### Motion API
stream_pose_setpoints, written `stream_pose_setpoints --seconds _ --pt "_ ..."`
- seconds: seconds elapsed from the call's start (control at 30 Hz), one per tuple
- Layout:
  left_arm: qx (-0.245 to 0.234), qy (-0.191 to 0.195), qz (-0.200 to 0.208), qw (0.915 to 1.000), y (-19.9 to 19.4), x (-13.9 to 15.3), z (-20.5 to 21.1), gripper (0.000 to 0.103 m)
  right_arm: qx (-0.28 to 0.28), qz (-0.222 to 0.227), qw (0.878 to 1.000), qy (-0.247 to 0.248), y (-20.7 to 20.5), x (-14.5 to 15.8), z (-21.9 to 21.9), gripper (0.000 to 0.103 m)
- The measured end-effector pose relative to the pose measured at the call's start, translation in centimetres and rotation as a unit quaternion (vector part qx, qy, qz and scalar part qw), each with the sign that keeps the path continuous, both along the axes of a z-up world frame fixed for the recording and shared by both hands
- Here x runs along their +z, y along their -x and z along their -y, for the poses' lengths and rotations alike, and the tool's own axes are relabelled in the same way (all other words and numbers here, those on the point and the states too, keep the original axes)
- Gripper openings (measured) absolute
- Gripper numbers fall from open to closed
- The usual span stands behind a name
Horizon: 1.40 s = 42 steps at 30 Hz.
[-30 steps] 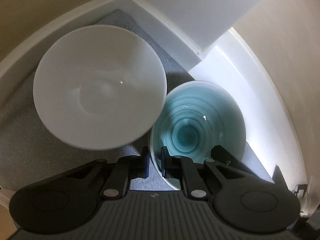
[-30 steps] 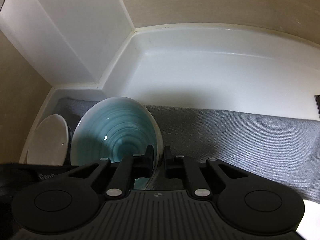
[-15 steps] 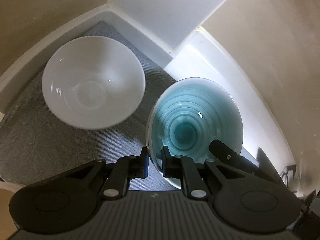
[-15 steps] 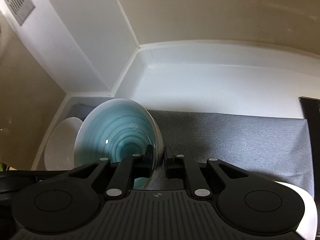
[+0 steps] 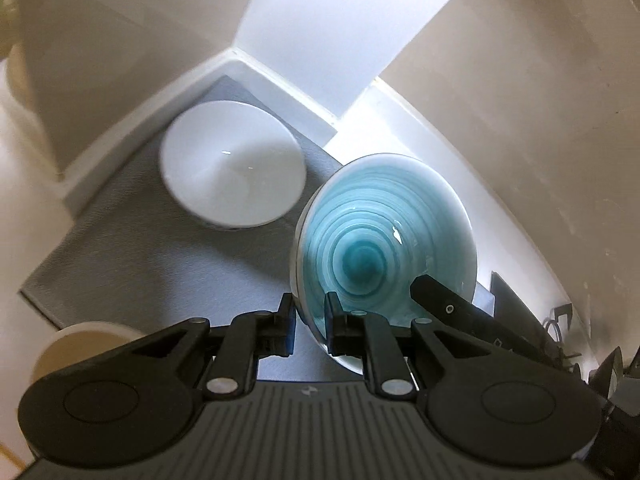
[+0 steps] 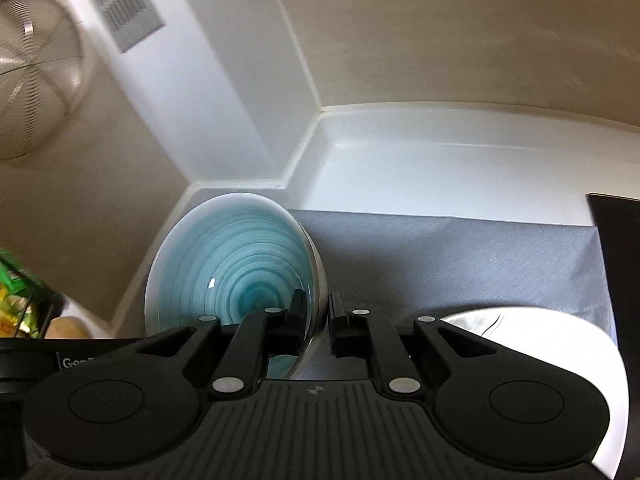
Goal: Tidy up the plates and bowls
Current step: 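Lift the teal bowl with both grippers and carry it over the cream bowls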
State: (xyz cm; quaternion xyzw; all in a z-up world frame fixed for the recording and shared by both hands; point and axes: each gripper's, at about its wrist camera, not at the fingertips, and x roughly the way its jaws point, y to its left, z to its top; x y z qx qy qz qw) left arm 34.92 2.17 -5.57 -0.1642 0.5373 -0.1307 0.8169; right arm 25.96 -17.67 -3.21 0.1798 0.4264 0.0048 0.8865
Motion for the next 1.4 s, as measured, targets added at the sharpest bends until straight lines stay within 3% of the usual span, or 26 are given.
stream_pose_setpoints --seconds 0.37,0.7,1.13,1.4 --pt "0.029 -0.019 0.002 0.9994 4.3 1.0 -6.5 0.017 0.061 0.001 0.998 -0.018 2.9 1.0 -6.1 0.012" --pt "0.042 -0.04 -0.035 0.9977 8.0 -0.2 -11.5 0.018 0.114 -0.033 0.993 -0.027 5.3 -0.4 -11.1 0.012" --pt "0.03 -0.048 -0.059 0.9967 8.8 -1.7 -13.1 0.019 0.125 -0.079 0.989 -0.021 6.3 -2.9 -13.2 0.012" --pt "0.028 -0.04 -0.066 0.9966 8.7 -1.8 -13.1 0.02 0.127 -0.094 0.987 -0.028 5.9 -3.0 -12.9 0.013"
